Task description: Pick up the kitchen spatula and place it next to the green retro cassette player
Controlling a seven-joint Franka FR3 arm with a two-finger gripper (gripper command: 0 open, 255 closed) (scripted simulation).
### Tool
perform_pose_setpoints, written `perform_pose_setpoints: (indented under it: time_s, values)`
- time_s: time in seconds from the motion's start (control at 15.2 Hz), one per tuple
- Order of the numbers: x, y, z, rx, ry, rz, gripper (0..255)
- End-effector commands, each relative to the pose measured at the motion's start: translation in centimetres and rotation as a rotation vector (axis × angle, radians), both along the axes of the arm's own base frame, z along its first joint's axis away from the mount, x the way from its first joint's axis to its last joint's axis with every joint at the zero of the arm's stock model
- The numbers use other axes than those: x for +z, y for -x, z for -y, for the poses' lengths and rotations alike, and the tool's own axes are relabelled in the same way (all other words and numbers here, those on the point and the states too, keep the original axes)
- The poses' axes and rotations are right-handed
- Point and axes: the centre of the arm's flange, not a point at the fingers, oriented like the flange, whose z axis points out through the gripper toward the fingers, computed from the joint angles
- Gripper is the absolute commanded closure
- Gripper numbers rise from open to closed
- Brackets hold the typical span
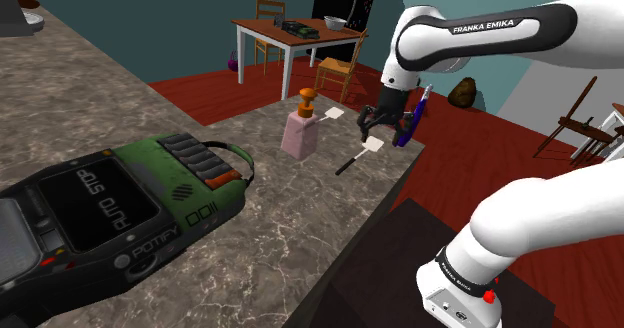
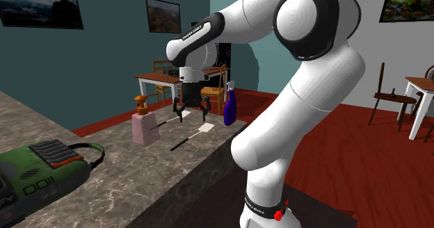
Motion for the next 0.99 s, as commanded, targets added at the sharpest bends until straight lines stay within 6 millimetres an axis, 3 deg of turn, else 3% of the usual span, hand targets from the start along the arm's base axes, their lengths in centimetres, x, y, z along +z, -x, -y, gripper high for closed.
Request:
perform_pose_setpoints:
  time_s: [0.0,0.46,0.92]
  values:
    - [-1.3,-1.5,0.6,-0.162,0.024,0.015,0]
    - [-6.5,-5.6,4.9,-0.689,0.105,0.054,0]
    - [-10.0,-5.7,5.0,-0.725,0.111,0.057,0]
